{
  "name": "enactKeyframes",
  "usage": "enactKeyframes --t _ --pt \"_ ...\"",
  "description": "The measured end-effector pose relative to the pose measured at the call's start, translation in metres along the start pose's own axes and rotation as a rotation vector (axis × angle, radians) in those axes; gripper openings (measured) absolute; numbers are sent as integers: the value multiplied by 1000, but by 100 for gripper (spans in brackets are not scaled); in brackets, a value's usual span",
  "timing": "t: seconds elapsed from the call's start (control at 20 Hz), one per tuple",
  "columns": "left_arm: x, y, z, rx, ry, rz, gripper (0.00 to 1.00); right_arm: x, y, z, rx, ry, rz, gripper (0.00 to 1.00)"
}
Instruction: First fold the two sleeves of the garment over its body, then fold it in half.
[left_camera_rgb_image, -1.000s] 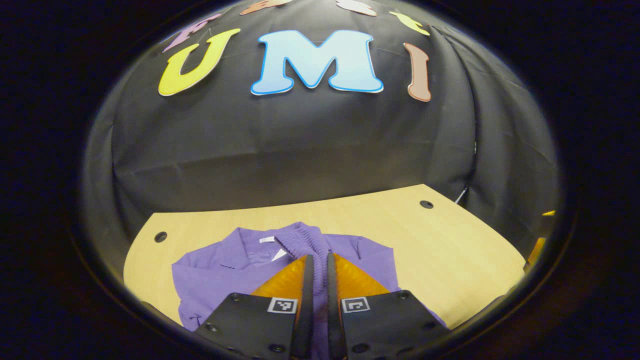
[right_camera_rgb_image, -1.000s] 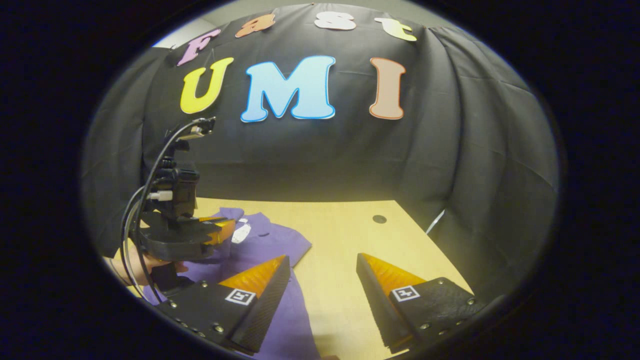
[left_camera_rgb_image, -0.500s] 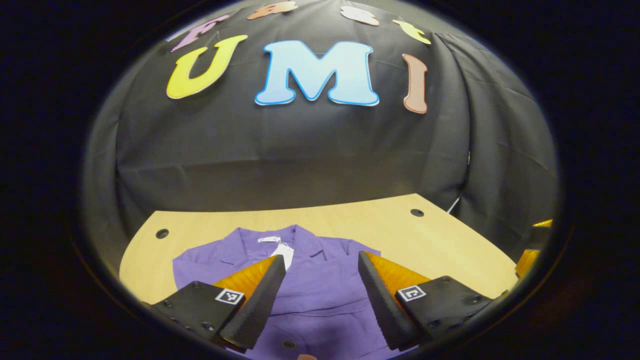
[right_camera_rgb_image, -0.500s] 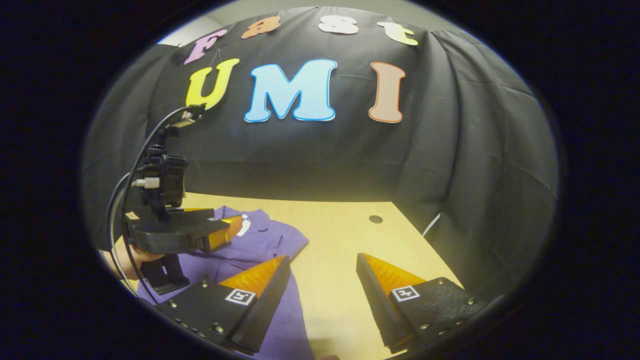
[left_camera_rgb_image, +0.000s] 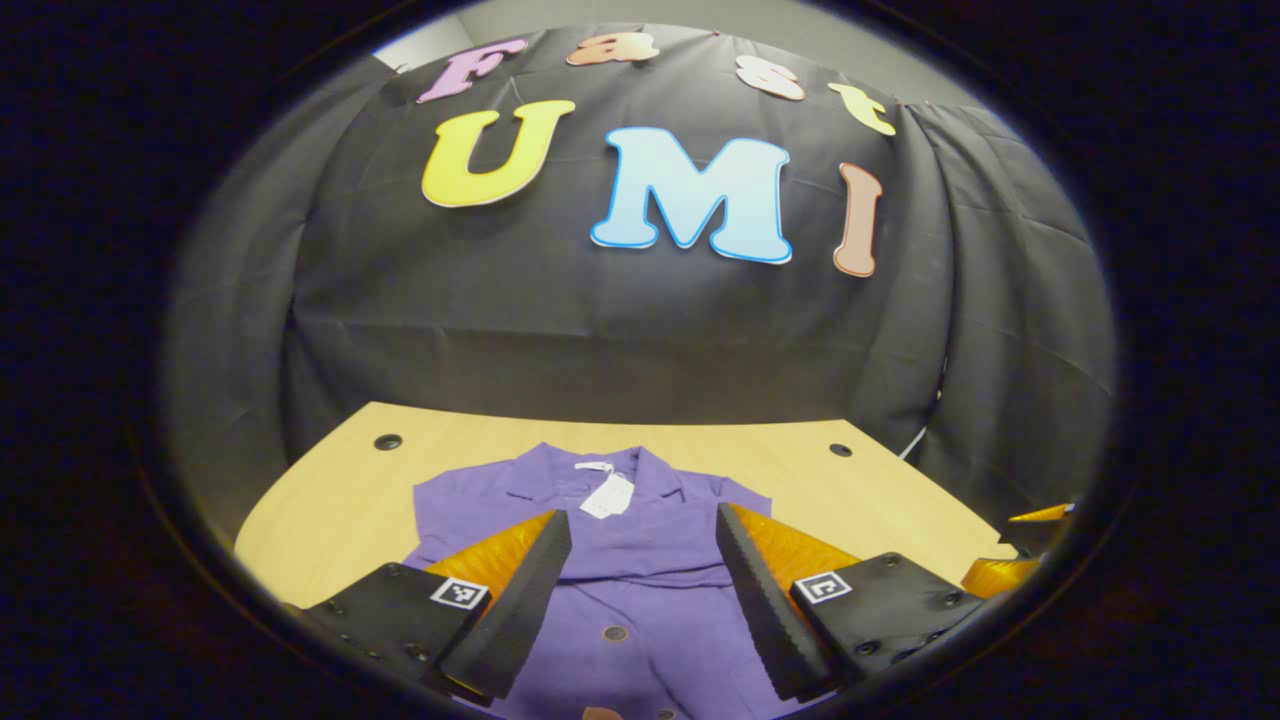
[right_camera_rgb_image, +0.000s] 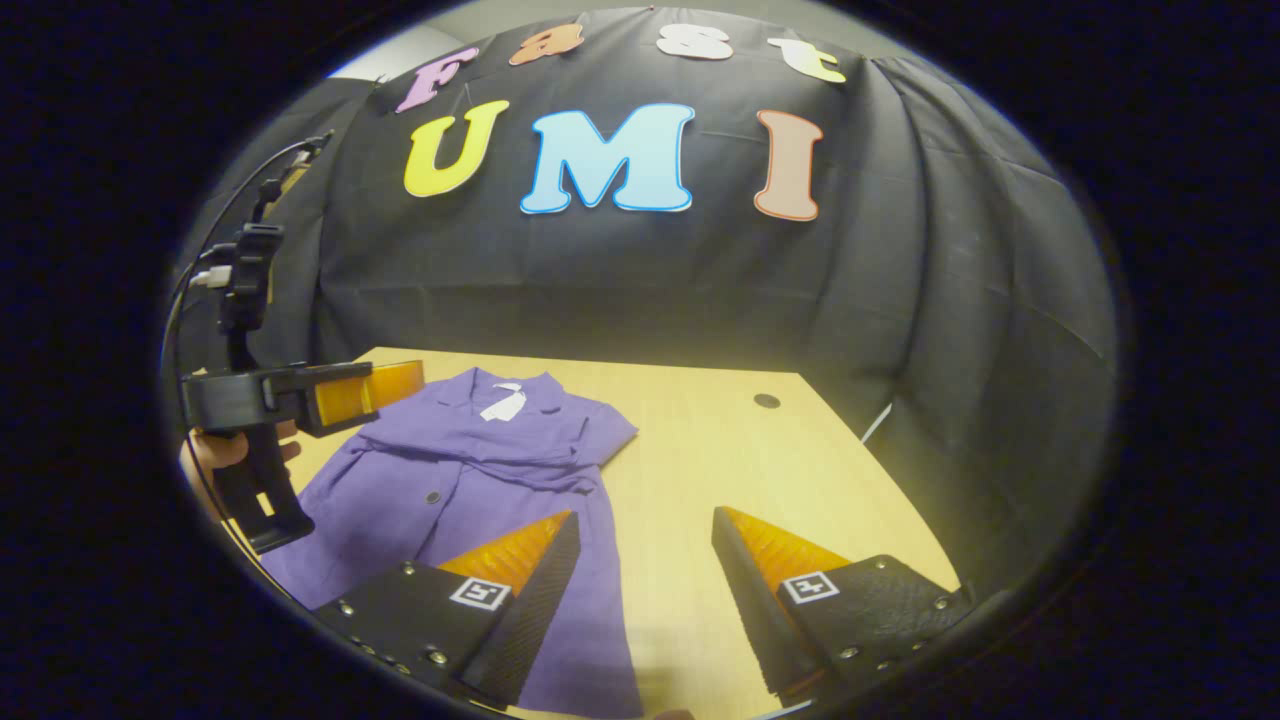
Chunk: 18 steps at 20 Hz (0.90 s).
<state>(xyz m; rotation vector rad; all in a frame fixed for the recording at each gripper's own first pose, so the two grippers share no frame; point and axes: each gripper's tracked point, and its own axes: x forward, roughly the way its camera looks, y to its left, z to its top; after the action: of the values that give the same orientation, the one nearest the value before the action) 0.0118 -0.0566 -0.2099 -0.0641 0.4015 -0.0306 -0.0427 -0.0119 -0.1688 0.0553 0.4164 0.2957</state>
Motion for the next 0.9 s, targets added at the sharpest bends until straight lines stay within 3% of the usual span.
enactKeyframes --t 0.05,0.5,0.9 --pt "-15 11 -5 7 4 10 96 -3 2 -7 11 6 -10 93" --pt "-134 104 -84 -48 114 90 96 -43 8 -81 45 142 -87 94" --pt "-213 160 -171 -78 267 118 96 -54 24 -128 125 241 -61 94"
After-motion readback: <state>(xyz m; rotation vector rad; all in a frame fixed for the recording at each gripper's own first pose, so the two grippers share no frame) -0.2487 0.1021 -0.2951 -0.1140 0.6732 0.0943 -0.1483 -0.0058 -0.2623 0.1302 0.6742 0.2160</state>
